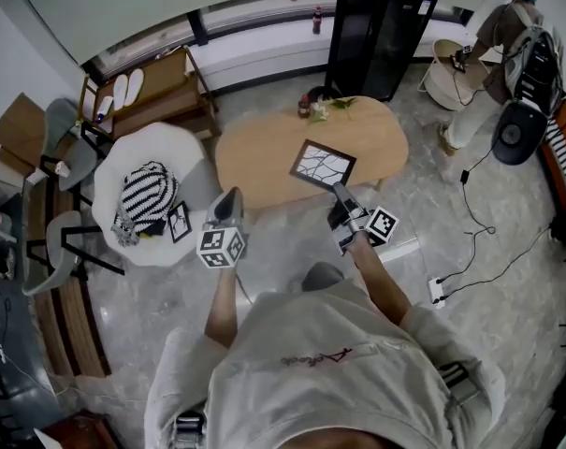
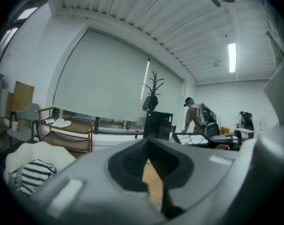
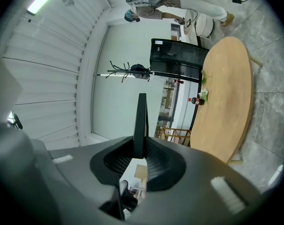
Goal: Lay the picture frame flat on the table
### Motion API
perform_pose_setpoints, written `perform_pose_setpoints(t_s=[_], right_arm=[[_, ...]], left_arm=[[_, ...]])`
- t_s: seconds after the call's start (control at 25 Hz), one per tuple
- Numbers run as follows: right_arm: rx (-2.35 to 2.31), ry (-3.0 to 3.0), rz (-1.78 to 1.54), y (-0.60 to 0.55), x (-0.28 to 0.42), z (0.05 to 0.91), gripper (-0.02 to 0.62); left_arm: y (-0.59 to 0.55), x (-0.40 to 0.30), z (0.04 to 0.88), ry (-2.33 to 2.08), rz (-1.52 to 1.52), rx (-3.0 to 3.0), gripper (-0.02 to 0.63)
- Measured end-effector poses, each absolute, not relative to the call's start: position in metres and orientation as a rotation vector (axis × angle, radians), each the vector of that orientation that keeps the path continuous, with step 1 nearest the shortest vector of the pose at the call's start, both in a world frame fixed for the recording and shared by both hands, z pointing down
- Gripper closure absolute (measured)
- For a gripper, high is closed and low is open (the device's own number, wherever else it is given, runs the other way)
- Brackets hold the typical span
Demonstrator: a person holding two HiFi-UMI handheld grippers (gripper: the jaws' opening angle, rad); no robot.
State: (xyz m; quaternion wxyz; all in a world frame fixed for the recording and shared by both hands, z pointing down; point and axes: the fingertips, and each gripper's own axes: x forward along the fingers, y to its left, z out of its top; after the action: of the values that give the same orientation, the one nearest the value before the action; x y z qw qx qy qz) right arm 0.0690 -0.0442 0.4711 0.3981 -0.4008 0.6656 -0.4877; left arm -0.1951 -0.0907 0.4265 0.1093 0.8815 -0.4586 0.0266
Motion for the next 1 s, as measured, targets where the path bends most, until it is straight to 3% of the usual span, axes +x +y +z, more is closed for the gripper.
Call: perform_pose_setpoints(t_s=[1.0], right_arm=[[-1.024, 1.623, -1.226, -0.062, 0.1, 0.492, 0.522]], left_arm=[[-0.117, -0.152, 0.445, -1.291, 0.113, 2.619, 0.604]])
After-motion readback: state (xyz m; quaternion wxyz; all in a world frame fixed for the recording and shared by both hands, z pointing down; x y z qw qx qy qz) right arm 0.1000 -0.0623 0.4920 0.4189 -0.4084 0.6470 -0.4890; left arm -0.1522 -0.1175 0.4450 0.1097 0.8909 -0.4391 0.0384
